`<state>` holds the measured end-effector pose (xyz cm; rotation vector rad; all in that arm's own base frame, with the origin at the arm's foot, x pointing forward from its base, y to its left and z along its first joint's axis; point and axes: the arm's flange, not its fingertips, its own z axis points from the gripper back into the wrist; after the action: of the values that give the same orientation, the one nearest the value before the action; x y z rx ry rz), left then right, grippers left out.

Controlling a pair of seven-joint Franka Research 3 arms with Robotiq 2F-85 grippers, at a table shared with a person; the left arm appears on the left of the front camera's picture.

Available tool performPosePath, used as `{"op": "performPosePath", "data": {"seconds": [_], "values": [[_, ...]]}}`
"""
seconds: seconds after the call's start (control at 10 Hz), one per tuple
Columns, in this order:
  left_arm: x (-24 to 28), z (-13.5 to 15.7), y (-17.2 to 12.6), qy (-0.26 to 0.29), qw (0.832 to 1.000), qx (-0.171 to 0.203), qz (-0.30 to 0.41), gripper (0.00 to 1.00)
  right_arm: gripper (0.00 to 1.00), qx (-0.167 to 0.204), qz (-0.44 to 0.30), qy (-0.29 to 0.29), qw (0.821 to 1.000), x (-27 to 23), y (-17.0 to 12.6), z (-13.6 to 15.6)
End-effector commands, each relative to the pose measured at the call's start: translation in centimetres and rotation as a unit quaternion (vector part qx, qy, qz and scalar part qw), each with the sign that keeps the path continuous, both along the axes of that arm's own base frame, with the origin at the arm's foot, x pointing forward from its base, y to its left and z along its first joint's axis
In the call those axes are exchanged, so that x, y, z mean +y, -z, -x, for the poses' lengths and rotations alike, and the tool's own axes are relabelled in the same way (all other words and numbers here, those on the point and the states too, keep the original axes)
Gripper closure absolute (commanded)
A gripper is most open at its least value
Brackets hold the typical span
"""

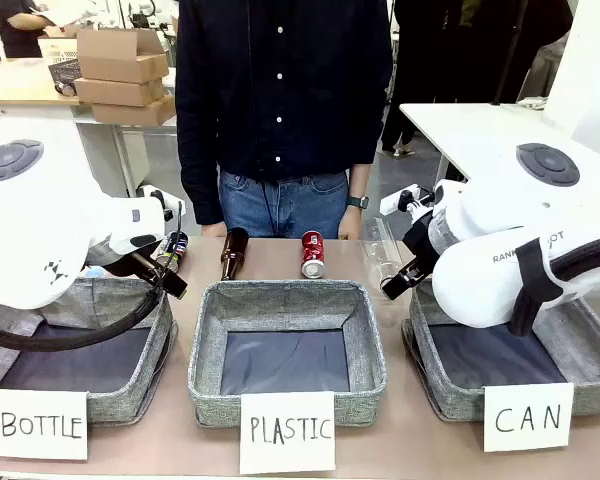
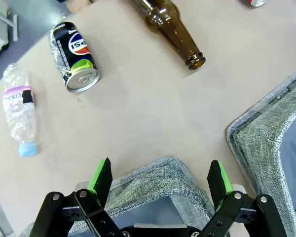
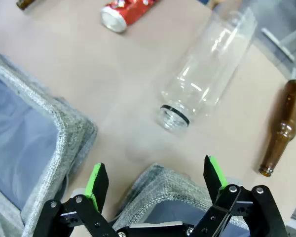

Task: Sort the can waste into the basket.
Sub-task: Pick up the can waste from the table and place it in the right Fabric basket.

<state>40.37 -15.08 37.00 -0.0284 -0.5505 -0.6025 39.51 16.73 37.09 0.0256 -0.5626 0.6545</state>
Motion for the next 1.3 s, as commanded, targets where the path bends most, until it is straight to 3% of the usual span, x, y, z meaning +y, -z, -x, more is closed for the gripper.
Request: {"op": "performPosePath", "data": {"seconds": [0.0, 0.9, 1.0, 1.2], "values": [[0.0, 0.0, 0.0, 0.000, 1.000, 0.000, 0.000, 0.00, 0.00, 0.000, 0.000, 0.000, 1.000, 0.0, 0.0, 0.0], [0.0, 0.0, 0.0, 0.000, 1.000, 0.000, 0.000, 0.00, 0.00, 0.001, 0.000, 0.000, 1.000, 0.0, 0.1, 0.0], [0.0, 0.0, 0.0, 0.000, 1.000, 0.000, 0.000, 0.00, 0.00, -0.007, -0.022, -0.004, 1.000, -0.7, -4.5, 1.1], [2.5, 7.9, -9.0, -0.061, 0.997, 0.013, 0.050, 0.00, 0.00, -0.018, -0.065, 0.038, 0.997, -4.2, -13.5, 6.4]]}}
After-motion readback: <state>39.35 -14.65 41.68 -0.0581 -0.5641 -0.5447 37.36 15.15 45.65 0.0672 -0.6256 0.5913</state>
